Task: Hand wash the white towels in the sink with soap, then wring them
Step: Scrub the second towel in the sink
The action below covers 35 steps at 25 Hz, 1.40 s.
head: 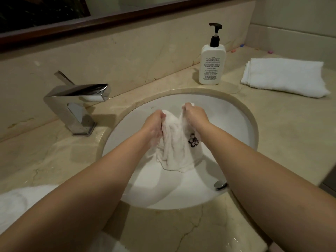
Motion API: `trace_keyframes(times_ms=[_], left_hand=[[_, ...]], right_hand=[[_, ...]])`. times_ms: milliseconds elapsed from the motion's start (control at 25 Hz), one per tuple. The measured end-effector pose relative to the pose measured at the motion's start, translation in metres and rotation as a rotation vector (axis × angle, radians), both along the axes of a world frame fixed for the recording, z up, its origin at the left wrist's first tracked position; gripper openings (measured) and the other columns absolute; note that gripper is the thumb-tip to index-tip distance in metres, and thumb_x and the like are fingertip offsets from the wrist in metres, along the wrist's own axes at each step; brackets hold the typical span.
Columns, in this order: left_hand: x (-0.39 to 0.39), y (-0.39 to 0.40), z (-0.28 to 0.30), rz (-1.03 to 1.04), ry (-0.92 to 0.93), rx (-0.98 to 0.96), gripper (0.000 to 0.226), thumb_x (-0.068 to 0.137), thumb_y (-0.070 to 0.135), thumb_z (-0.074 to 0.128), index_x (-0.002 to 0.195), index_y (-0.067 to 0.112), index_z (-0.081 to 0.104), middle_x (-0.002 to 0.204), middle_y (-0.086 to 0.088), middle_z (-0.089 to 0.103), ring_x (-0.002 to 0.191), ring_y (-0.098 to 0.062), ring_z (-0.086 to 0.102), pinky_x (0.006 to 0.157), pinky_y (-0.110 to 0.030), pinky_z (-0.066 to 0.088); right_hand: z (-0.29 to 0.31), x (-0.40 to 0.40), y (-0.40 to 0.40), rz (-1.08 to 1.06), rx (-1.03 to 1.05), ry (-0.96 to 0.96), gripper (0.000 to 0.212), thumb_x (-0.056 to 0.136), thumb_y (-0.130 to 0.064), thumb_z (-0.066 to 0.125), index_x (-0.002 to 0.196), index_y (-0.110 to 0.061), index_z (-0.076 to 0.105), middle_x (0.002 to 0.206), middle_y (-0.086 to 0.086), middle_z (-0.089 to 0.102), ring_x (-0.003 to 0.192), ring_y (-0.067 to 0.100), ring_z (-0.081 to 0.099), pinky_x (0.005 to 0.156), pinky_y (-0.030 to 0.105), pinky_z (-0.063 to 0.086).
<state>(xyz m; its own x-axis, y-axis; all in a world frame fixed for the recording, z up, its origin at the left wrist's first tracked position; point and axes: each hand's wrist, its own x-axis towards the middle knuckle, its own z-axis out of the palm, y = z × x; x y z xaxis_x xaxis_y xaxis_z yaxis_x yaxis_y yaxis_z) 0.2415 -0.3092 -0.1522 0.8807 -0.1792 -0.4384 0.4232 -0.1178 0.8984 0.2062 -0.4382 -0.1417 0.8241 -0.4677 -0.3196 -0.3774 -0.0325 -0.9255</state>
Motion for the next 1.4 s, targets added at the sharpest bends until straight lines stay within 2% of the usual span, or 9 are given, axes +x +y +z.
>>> trace_keyframes(times_ms=[160, 320, 480, 600, 720, 840, 1000, 1240, 1400], left_hand=[[0.007, 0.009, -0.011, -0.193, -0.141, 0.354, 0.014, 0.087, 0.003, 0.064, 0.095, 0.012, 0.056, 0.086, -0.012, 0.058, 0.075, -0.025, 0.054, 0.069, -0.031, 0.042], [0.006, 0.017, -0.012, -0.283, -0.349, 0.616, 0.037, 0.088, 0.014, 0.075, 0.067, 0.015, 0.045, 0.064, -0.001, 0.051, 0.062, -0.022, 0.051, 0.055, -0.028, 0.036], [0.005, 0.023, -0.013, -0.337, -0.253, 0.766, 0.044, 0.095, 0.043, 0.068, 0.071, 0.009, 0.052, 0.061, -0.006, 0.062, 0.052, -0.022, 0.06, 0.055, -0.026, 0.047], [0.0, 0.024, -0.009, -0.494, -0.046, 0.677, 0.053, 0.09, 0.055, 0.069, 0.093, 0.003, 0.064, 0.076, -0.01, 0.071, 0.064, -0.021, 0.067, 0.063, -0.029, 0.058], [-0.005, 0.025, -0.008, -0.677, -0.046, 0.735, 0.045, 0.081, 0.047, 0.082, 0.094, 0.007, 0.065, 0.096, -0.009, 0.073, 0.087, -0.02, 0.068, 0.085, -0.032, 0.059], [-0.007, 0.02, -0.013, -0.678, -0.173, 0.869, 0.039, 0.083, 0.038, 0.083, 0.079, 0.01, 0.056, 0.084, -0.005, 0.067, 0.077, -0.019, 0.064, 0.074, -0.027, 0.055], [-0.01, 0.017, -0.012, -0.458, -0.269, 0.543, 0.028, 0.085, 0.025, 0.082, 0.076, 0.008, 0.062, 0.074, -0.006, 0.067, 0.063, -0.019, 0.061, 0.06, -0.027, 0.048], [-0.003, 0.011, 0.007, -0.022, -0.293, -0.023, 0.017, 0.096, 0.028, 0.067, 0.108, 0.016, 0.067, 0.111, -0.011, 0.075, 0.103, -0.031, 0.072, 0.095, -0.05, 0.057], [0.005, 0.017, 0.013, -0.124, -0.217, -0.202, 0.031, 0.087, -0.001, 0.072, 0.116, 0.007, 0.063, 0.114, -0.015, 0.073, 0.106, -0.033, 0.071, 0.098, -0.051, 0.056]], right_hand=[[-0.005, 0.002, -0.014, 0.17, -0.087, 0.156, 0.017, 0.088, -0.017, 0.055, 0.105, -0.012, 0.057, 0.1, 0.008, 0.056, 0.085, 0.023, 0.053, 0.072, 0.03, 0.042], [-0.009, 0.0, -0.015, 0.186, -0.099, 0.156, 0.054, 0.086, -0.009, 0.063, 0.139, -0.013, 0.05, 0.1, 0.012, 0.058, 0.084, 0.023, 0.055, 0.064, 0.025, 0.041], [-0.015, -0.001, -0.02, 0.181, -0.209, 0.186, 0.032, 0.081, -0.013, 0.076, 0.106, -0.003, 0.058, 0.095, 0.013, 0.059, 0.088, 0.023, 0.056, 0.076, 0.03, 0.047], [-0.016, -0.009, -0.025, 0.267, -0.263, 0.245, 0.037, 0.087, -0.03, 0.077, 0.108, -0.008, 0.056, 0.11, 0.016, 0.064, 0.099, 0.029, 0.063, 0.088, 0.039, 0.052], [-0.017, -0.02, -0.026, 0.343, -0.478, 0.379, 0.062, 0.087, -0.055, 0.069, 0.102, 0.005, 0.06, 0.093, 0.02, 0.071, 0.08, 0.031, 0.067, 0.075, 0.036, 0.054], [-0.015, -0.03, -0.027, 0.461, -0.451, 0.438, 0.065, 0.075, -0.062, 0.077, 0.097, -0.003, 0.062, 0.09, 0.011, 0.071, 0.082, 0.026, 0.069, 0.083, 0.033, 0.056], [-0.016, -0.033, -0.028, 0.397, -0.398, 0.262, 0.036, 0.08, -0.028, 0.079, 0.101, -0.003, 0.063, 0.091, 0.01, 0.066, 0.082, 0.026, 0.063, 0.071, 0.034, 0.051], [0.007, -0.025, -0.014, 0.057, 0.016, -0.243, 0.008, 0.091, -0.009, 0.056, 0.084, -0.012, 0.06, 0.064, 0.001, 0.062, 0.047, 0.009, 0.056, 0.049, 0.018, 0.045], [0.011, -0.018, -0.014, 0.078, 0.313, -0.295, 0.028, 0.084, -0.014, 0.079, 0.106, -0.003, 0.066, 0.092, 0.014, 0.074, 0.081, 0.026, 0.074, 0.077, 0.04, 0.062]])
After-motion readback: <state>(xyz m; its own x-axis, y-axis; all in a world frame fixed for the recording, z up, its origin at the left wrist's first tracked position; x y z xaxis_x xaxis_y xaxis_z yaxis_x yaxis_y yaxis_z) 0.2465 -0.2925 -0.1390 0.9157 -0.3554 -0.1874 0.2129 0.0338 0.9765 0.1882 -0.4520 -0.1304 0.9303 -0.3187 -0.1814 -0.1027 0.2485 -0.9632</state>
